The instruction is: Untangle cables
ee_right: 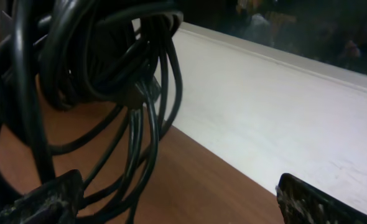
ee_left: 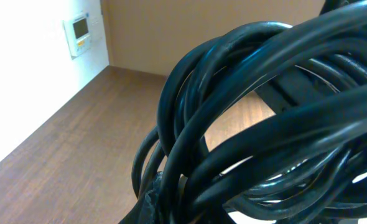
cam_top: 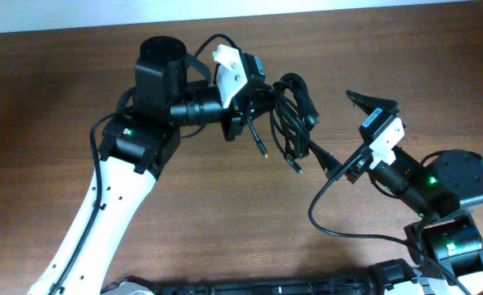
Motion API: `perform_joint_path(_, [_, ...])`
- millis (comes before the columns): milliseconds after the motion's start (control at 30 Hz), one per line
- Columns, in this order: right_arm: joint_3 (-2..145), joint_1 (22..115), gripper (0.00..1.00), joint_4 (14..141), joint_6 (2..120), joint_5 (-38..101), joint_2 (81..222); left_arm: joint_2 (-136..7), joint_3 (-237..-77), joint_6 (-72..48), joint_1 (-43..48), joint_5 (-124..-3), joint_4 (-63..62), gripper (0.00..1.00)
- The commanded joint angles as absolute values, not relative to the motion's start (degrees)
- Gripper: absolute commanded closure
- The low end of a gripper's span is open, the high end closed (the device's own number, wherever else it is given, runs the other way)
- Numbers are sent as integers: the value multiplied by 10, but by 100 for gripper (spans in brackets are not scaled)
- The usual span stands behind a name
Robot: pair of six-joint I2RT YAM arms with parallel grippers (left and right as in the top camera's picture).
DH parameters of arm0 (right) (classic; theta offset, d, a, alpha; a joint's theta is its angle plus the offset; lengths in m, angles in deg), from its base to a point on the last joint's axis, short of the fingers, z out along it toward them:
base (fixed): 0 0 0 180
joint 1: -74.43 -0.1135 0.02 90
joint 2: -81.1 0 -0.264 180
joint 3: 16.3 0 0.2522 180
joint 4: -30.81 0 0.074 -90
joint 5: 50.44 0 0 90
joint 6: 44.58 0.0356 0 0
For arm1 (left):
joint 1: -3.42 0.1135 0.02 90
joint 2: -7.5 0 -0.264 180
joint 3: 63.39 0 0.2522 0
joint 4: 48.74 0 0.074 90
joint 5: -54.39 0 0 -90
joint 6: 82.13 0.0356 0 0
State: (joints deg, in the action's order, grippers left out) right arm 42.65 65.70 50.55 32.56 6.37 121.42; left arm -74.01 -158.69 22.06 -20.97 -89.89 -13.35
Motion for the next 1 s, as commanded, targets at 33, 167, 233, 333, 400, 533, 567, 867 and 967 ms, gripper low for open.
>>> perform_joint_path(33, [427,655,1,499,322,18,1210,-722,-1596,230,-221,-918,-145,100])
perform_joint_path(167, [427,655,1,496,321,18,1210,-722,-1596,230,-221,-918,-145,100])
perform_joint_path(233, [427,655,1,494,321,18,1210,-722,-1596,230,-224,-918,-145,100])
perform_joint_path(333, [427,655,1,493,321,18,1210,-722,-1596,230,-228,-918,-145,100])
perform_joint_path(400, [427,655,1,495,322,18,1210,-722,-1596,233,-227,-912,-147,100])
perform_joint_path(533, [427,655,1,500,321,1,1210,-722,-1596,306,-214,-909,-147,100])
perform_joint_path(567, [427,655,1,499,321,-6,1210,-722,-1596,323,-211,-910,-147,100])
perform_joint_path(867, [427,655,1,499,321,-10,1210,-722,-1596,395,-200,-935,-144,100])
perform_joint_path(967, [427,655,1,500,321,-20,1210,-722,-1596,395,-200,-932,-144,100])
